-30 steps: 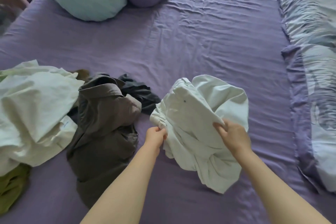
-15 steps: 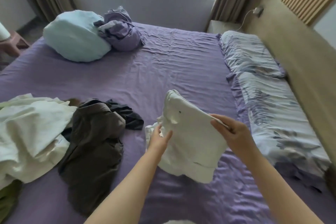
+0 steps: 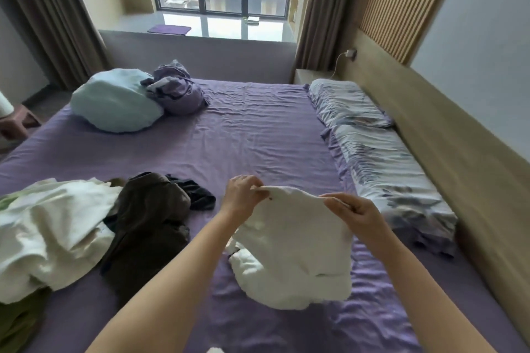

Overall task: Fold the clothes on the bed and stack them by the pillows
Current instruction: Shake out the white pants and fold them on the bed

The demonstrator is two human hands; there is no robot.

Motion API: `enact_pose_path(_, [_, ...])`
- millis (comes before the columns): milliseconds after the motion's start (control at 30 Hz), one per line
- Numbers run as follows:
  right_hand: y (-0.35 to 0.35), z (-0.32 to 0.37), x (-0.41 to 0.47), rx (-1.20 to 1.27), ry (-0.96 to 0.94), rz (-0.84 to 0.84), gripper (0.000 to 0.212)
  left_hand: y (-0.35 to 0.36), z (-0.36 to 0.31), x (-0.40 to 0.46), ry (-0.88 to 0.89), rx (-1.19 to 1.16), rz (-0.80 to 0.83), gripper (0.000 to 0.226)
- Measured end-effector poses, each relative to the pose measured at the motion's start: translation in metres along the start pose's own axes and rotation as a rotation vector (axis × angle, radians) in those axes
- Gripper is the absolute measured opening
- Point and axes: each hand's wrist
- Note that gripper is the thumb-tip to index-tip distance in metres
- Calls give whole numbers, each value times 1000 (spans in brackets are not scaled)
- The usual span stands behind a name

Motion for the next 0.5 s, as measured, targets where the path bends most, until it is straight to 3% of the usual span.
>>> enact_pose_path(100, [-4, 0, -16, -169, 49, 11, 26, -8, -22, -15, 74, 59, 65, 20])
enact_pose_path(200, [5, 15, -19, -371, 71, 230, 76, -12, -55, -29, 396, 109, 158, 15])
enact_pose_path(233, [10, 21, -18, -424, 65, 267, 83, -14, -66, -34, 464, 114, 166, 16])
enact_pose_path(300, [15, 32, -17, -421, 30, 264, 62, -21, -83, -40, 509, 100, 125, 20])
enact_pose_path(367, [13, 39, -25, -277, 13, 275, 15, -32, -88, -42, 504, 84, 89, 28])
enact_pose_path(433, [10, 42, -35, -202, 39, 290, 18, -46, -85, -47, 447, 101, 183, 49])
enact_pose_path(500, [9, 47, -46, -169, 59, 285, 23, -60, -77, -53, 288, 44, 417, 80])
Point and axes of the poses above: each hand's wrist, its own x-axis towards the middle knuckle, its own y-axis out of the palm, z = x × y, and after that the axes turned 1 degree about -z, right-handed
